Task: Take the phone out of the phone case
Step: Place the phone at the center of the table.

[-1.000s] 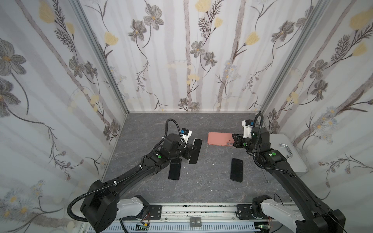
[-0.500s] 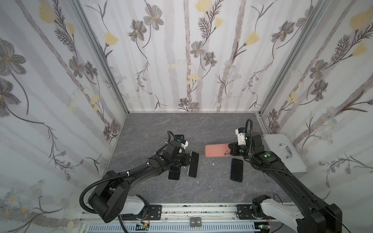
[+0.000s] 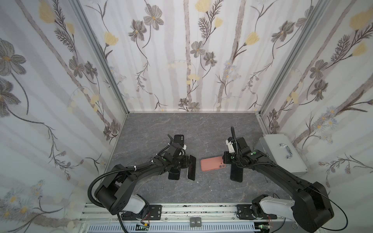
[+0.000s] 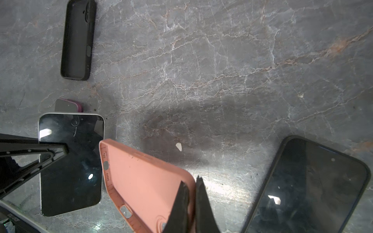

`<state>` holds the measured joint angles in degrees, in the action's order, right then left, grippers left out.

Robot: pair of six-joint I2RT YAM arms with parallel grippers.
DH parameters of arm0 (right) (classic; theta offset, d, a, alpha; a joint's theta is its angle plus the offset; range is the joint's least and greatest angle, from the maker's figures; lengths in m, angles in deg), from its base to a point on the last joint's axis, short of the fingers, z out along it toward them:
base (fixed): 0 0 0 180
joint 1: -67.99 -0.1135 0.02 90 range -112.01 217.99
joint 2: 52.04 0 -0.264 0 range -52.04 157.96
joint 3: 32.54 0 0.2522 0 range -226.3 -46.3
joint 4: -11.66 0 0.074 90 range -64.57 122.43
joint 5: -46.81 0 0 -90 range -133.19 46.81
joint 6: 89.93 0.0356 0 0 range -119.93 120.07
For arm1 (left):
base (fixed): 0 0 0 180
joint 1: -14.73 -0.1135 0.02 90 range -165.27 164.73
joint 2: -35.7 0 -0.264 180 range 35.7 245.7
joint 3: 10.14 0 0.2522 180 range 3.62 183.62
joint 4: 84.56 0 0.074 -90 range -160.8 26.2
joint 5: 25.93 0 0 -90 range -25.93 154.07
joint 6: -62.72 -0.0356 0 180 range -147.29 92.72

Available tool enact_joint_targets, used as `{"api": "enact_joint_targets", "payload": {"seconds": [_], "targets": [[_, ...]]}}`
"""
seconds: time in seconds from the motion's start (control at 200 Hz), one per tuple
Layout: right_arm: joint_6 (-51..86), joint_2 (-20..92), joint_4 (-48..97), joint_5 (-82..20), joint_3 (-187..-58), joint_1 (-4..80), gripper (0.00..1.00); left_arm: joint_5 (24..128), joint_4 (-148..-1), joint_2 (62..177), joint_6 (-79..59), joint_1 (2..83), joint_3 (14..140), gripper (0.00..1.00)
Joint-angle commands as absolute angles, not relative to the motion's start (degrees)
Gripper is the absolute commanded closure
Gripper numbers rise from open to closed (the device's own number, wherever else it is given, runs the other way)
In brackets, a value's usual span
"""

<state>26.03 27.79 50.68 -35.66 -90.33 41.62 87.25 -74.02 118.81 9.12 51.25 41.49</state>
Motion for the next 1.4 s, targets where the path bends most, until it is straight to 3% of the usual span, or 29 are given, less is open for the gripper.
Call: {"api": "enact_joint_targets", "payload": {"seconds": [0.0,0.779,1.159,1.399], "targets": [[28.16,28.67,48.15,-35.22,-89.9,41.56,1.0,87.34,-76.68,119.25,10.35,50.69,42.38,1.0],[29.15,33.54,45.92,-42.13,-89.9,37.36,1.0,92.58,-83.96,125.02,16.48,50.51,38.87,1.0],[30.92,36.02,44.68,-43.7,-89.01,36.54,1.0,90.86,-83.94,126.38,16.65,50.53,37.91,0.75],[31.25,36.82,43.97,-42.34,-89.01,35.86,1.0,89.07,-83.19,125.2,16.36,50.33,37.73,0.66]]}}
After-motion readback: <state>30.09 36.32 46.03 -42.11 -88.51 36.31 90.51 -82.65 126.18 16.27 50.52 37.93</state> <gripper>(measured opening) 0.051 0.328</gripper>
